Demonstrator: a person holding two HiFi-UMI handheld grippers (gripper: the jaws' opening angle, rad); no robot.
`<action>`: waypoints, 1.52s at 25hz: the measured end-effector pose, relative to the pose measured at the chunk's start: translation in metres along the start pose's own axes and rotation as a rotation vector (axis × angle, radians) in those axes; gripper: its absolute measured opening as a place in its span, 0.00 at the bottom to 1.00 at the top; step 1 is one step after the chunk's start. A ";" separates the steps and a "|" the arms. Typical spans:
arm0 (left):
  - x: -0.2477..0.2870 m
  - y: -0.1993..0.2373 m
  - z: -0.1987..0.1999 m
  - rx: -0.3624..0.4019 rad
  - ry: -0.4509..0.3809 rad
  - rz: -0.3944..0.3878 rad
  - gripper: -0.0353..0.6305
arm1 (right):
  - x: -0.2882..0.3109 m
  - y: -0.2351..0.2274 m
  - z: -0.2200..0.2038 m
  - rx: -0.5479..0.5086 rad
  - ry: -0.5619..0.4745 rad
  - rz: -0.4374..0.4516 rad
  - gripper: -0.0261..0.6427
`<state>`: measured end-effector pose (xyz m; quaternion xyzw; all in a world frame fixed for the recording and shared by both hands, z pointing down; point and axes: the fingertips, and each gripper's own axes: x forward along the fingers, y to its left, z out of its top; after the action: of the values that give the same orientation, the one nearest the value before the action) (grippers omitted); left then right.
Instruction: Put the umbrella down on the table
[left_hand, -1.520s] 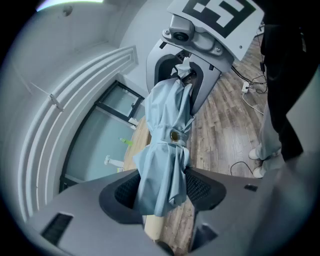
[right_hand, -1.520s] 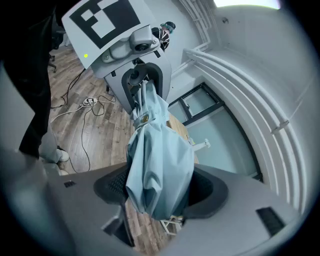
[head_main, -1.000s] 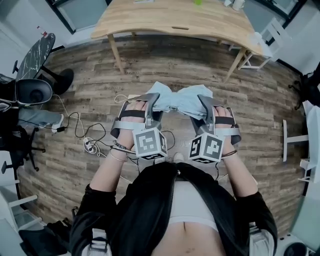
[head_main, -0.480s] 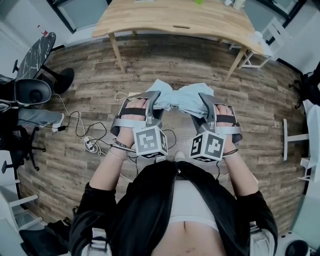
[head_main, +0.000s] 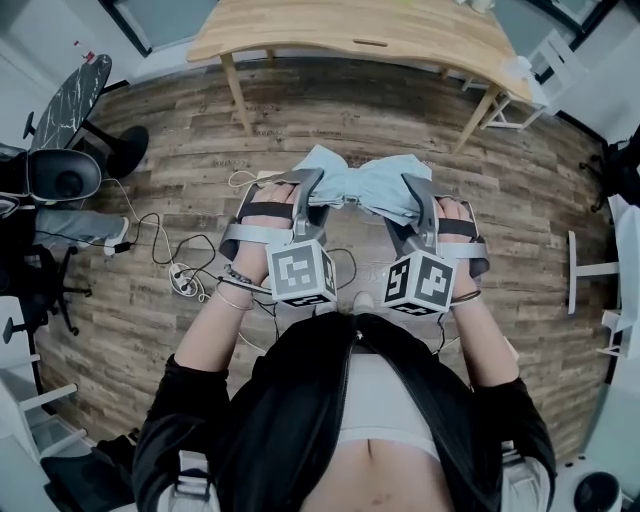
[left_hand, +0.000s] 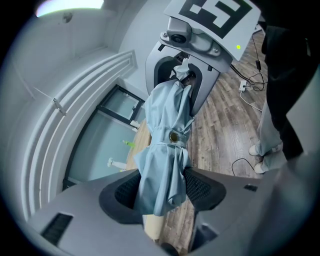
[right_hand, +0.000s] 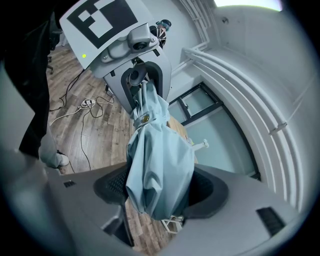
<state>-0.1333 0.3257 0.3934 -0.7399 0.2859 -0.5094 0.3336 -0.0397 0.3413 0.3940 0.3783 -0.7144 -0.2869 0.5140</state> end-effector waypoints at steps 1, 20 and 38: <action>-0.001 0.000 -0.001 0.003 -0.002 0.002 0.42 | -0.001 0.000 0.001 0.002 0.001 -0.003 0.51; -0.001 0.005 -0.016 0.023 -0.044 0.024 0.42 | 0.005 0.003 0.017 0.027 0.031 -0.032 0.51; 0.124 0.093 0.008 -0.001 -0.025 0.068 0.41 | 0.117 -0.096 -0.038 -0.001 -0.006 -0.048 0.51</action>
<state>-0.0939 0.1762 0.3881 -0.7363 0.3070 -0.4885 0.3535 -0.0016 0.1902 0.3894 0.3944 -0.7064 -0.3004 0.5052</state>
